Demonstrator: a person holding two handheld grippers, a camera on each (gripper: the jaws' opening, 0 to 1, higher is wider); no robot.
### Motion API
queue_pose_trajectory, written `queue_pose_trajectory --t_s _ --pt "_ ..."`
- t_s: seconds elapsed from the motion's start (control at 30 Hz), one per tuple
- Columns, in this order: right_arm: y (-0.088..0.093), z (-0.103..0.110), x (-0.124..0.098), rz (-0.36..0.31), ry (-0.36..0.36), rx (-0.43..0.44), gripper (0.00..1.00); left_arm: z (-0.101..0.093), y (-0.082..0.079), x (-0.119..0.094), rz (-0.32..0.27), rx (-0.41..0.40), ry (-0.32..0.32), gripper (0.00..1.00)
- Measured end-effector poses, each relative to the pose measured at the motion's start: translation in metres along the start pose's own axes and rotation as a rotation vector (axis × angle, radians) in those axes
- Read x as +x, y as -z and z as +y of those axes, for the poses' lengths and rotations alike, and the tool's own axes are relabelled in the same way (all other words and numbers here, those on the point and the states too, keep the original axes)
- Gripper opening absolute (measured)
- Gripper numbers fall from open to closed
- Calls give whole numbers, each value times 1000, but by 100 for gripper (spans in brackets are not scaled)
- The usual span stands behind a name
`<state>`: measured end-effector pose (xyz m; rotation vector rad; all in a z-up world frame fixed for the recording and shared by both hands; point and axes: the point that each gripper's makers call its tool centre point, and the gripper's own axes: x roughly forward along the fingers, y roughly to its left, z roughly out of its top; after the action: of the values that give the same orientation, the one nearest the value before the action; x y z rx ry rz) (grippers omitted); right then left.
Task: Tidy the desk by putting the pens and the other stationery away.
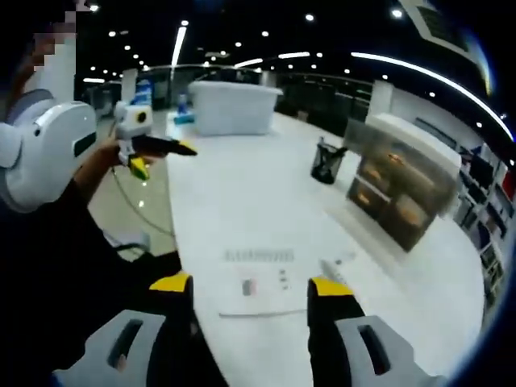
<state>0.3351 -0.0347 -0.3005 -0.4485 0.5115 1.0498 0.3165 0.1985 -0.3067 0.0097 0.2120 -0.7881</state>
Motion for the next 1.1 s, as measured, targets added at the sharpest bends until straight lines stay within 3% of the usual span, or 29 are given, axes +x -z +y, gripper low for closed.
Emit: queue_pose_trajectory --t_s 0.63,1.1 --pt "-10 26 26 138 -117 -128 40 -4 6 -7 -4 1 4 81" --pt "-9 36 42 207 -191 -173 29 -6 8 -12 -4 3 2 81"
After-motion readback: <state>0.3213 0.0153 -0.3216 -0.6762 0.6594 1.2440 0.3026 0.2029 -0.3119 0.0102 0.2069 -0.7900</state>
